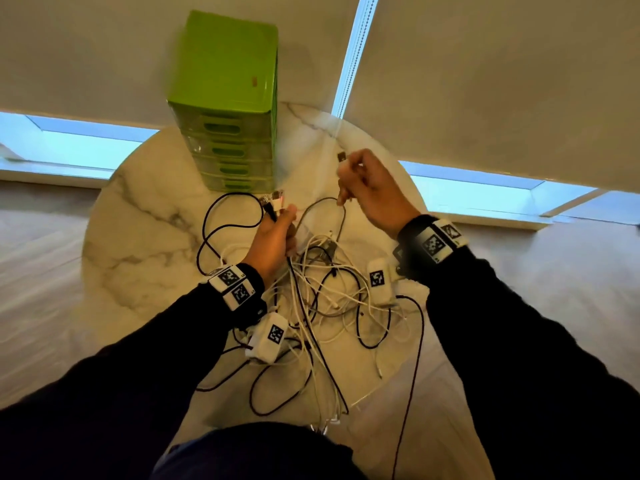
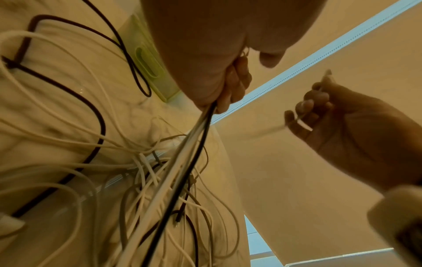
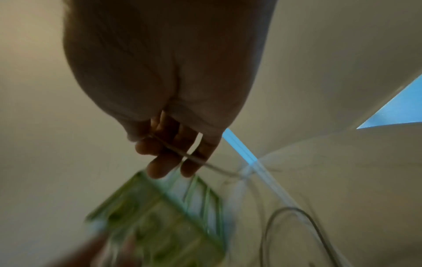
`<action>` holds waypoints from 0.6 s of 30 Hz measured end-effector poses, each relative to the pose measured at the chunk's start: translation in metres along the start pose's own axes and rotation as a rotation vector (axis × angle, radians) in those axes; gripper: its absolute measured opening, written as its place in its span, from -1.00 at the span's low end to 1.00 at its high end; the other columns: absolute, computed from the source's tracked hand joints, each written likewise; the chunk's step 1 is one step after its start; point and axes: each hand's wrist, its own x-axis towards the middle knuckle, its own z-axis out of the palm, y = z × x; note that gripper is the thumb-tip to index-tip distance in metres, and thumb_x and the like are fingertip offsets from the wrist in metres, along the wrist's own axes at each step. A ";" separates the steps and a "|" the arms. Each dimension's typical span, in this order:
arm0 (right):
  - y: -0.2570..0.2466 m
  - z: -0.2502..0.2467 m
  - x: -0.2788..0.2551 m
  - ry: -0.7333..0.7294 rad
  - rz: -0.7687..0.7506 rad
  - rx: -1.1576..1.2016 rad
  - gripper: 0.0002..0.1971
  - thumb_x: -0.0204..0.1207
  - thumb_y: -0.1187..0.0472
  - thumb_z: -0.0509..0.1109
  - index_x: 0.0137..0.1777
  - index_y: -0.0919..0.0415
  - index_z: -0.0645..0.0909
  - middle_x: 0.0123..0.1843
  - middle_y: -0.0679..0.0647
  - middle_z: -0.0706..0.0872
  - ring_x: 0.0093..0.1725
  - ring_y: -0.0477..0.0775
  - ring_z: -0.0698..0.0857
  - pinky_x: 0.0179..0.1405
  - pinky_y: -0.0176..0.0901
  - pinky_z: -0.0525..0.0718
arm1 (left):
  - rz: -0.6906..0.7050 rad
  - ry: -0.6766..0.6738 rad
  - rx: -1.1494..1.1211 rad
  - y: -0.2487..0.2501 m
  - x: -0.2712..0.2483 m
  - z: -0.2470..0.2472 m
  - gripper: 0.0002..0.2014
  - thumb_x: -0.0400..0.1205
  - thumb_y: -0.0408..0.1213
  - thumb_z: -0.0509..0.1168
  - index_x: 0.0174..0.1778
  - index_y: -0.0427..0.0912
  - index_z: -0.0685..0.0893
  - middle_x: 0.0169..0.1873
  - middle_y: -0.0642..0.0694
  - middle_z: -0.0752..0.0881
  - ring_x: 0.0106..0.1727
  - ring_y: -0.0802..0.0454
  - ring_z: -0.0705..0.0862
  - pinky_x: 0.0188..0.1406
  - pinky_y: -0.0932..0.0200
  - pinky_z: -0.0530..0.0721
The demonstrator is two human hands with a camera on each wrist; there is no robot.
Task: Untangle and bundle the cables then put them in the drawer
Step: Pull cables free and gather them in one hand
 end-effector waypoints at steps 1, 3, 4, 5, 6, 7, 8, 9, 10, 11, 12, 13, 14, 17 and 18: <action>0.006 0.013 -0.012 -0.087 0.004 -0.102 -0.89 0.77 0.21 0.25 0.04 0.19 0.38 -0.34 0.06 0.58 -0.34 0.09 0.62 -0.22 -0.10 0.66 | 0.012 -0.006 -0.017 0.001 -0.004 -0.002 -0.73 0.75 0.04 0.24 -0.04 -0.09 0.47 -0.50 0.11 0.25 -0.52 0.15 0.21 -0.48 0.19 0.22; 0.019 0.040 -0.037 -0.206 0.020 -0.258 -0.87 0.73 0.14 0.32 0.05 0.13 0.42 -0.41 -0.02 0.61 -0.43 -0.02 0.58 -0.31 -0.04 0.61 | 0.061 -0.048 -0.007 0.005 -0.013 -0.008 -0.63 0.63 0.16 0.27 0.04 -0.09 0.50 -0.51 0.14 0.31 -0.53 0.19 0.27 -0.52 0.26 0.28; 0.024 0.051 -0.048 -0.237 0.029 -0.284 -0.85 0.72 0.12 0.34 0.06 0.12 0.42 -0.43 -0.02 0.62 -0.46 -0.04 0.56 -0.35 -0.02 0.60 | 0.093 -0.081 0.018 0.006 -0.017 -0.011 -0.65 0.62 0.15 0.28 0.03 -0.07 0.51 -0.51 0.15 0.35 -0.52 0.20 0.31 -0.51 0.26 0.30; 0.028 0.062 -0.057 -0.242 0.033 -0.279 -0.83 0.71 0.12 0.36 0.07 0.11 0.41 -0.45 -0.01 0.63 -0.49 -0.06 0.56 -0.38 -0.02 0.59 | 0.128 -0.115 0.051 0.006 -0.021 -0.016 -0.71 0.62 0.12 0.29 0.01 -0.03 0.53 -0.49 0.13 0.40 -0.50 0.20 0.34 -0.47 0.24 0.31; 0.030 0.070 -0.064 -0.226 0.040 -0.251 -0.82 0.70 0.13 0.37 0.07 0.10 0.40 -0.45 -0.02 0.64 -0.50 -0.08 0.56 -0.39 -0.05 0.59 | 0.144 -0.147 0.082 0.005 -0.025 -0.020 -0.76 0.64 0.10 0.31 0.01 0.02 0.57 -0.45 0.10 0.43 -0.46 0.18 0.36 -0.43 0.21 0.31; 0.029 0.078 -0.070 -0.199 0.043 -0.220 -0.81 0.70 0.13 0.38 0.06 0.08 0.38 -0.44 -0.02 0.66 -0.49 -0.08 0.57 -0.40 -0.06 0.59 | 0.152 -0.168 0.113 0.004 -0.030 -0.026 -0.80 0.66 0.07 0.33 0.06 0.06 0.62 -0.41 0.06 0.45 -0.43 0.16 0.37 -0.40 0.20 0.31; 0.027 0.083 -0.074 -0.169 0.046 -0.189 -0.81 0.69 0.13 0.38 0.06 0.07 0.37 -0.42 -0.02 0.68 -0.48 -0.07 0.59 -0.39 -0.04 0.60 | 0.150 -0.184 0.140 0.004 -0.033 -0.030 -0.81 0.70 0.03 0.33 0.15 0.07 0.64 -0.37 0.02 0.46 -0.41 0.15 0.38 -0.38 0.19 0.32; 0.027 0.088 -0.076 -0.146 0.051 -0.151 -0.80 0.69 0.14 0.37 0.07 0.08 0.36 -0.40 -0.01 0.69 -0.46 -0.06 0.60 -0.39 -0.02 0.61 | 0.148 -0.193 0.168 0.002 -0.035 -0.033 -0.79 0.74 -0.02 0.30 0.22 0.01 0.65 -0.36 0.00 0.48 -0.40 0.14 0.39 -0.37 0.18 0.33; 0.024 0.092 -0.079 -0.133 0.050 -0.114 -0.80 0.69 0.17 0.37 0.09 0.12 0.35 -0.39 -0.01 0.70 -0.45 -0.07 0.61 -0.40 -0.02 0.61 | 0.142 -0.194 0.192 0.002 -0.039 -0.036 -0.73 0.76 -0.04 0.28 0.29 -0.10 0.64 -0.36 0.01 0.52 -0.38 0.13 0.42 -0.35 0.17 0.36; 0.021 0.096 -0.082 -0.131 0.054 -0.082 -0.80 0.70 0.19 0.36 0.10 0.17 0.35 -0.37 0.00 0.70 -0.44 -0.09 0.62 -0.41 -0.04 0.61 | 0.134 -0.189 0.200 0.001 -0.041 -0.038 -0.64 0.77 -0.02 0.26 0.38 -0.18 0.60 -0.34 0.01 0.55 -0.34 0.08 0.46 -0.32 0.14 0.40; 0.019 0.098 -0.086 -0.138 0.067 -0.063 -0.81 0.72 0.18 0.34 0.12 0.20 0.36 -0.35 0.02 0.71 -0.44 -0.09 0.62 -0.41 -0.07 0.61 | 0.123 -0.183 0.202 0.001 -0.043 -0.040 -0.60 0.77 0.00 0.25 0.42 -0.18 0.57 -0.31 0.00 0.57 -0.31 0.04 0.47 -0.29 0.12 0.43; 0.018 0.100 -0.088 -0.156 0.088 -0.058 -0.82 0.75 0.15 0.30 0.12 0.22 0.37 -0.34 0.07 0.71 -0.45 -0.07 0.62 -0.41 -0.09 0.60 | 0.129 -0.164 0.189 0.002 -0.044 -0.041 -0.66 0.78 -0.01 0.24 0.36 -0.14 0.60 -0.32 0.01 0.55 -0.32 0.04 0.46 -0.31 0.13 0.42; 0.018 0.101 -0.091 -0.185 0.106 -0.072 -0.83 0.78 0.11 0.24 0.11 0.22 0.39 -0.34 0.11 0.70 -0.47 -0.06 0.60 -0.41 -0.10 0.58 | 0.137 -0.136 0.171 0.004 -0.045 -0.042 -0.78 0.80 -0.07 0.21 0.20 -0.11 0.63 -0.38 0.05 0.50 -0.38 0.10 0.41 -0.36 0.17 0.36; 0.021 0.101 -0.104 -0.251 0.093 -0.210 -0.76 0.82 0.06 0.12 0.03 0.19 0.48 -0.31 0.19 0.61 -0.41 -0.09 0.53 -0.33 -0.02 0.56 | 0.101 -0.077 0.013 0.010 -0.048 -0.045 -0.84 0.82 -0.24 0.16 -0.10 -0.07 0.50 -0.51 0.14 0.34 -0.51 0.18 0.26 -0.41 0.17 0.18; 0.021 0.101 -0.107 -0.231 0.087 -0.247 -0.75 0.82 0.05 0.11 0.04 0.20 0.50 -0.26 0.25 0.61 -0.36 -0.07 0.52 -0.28 0.03 0.58 | 0.083 -0.071 -0.049 0.012 -0.048 -0.045 -0.83 0.81 -0.26 0.17 -0.12 -0.06 0.48 -0.51 0.13 0.33 -0.51 0.19 0.25 -0.41 0.18 0.17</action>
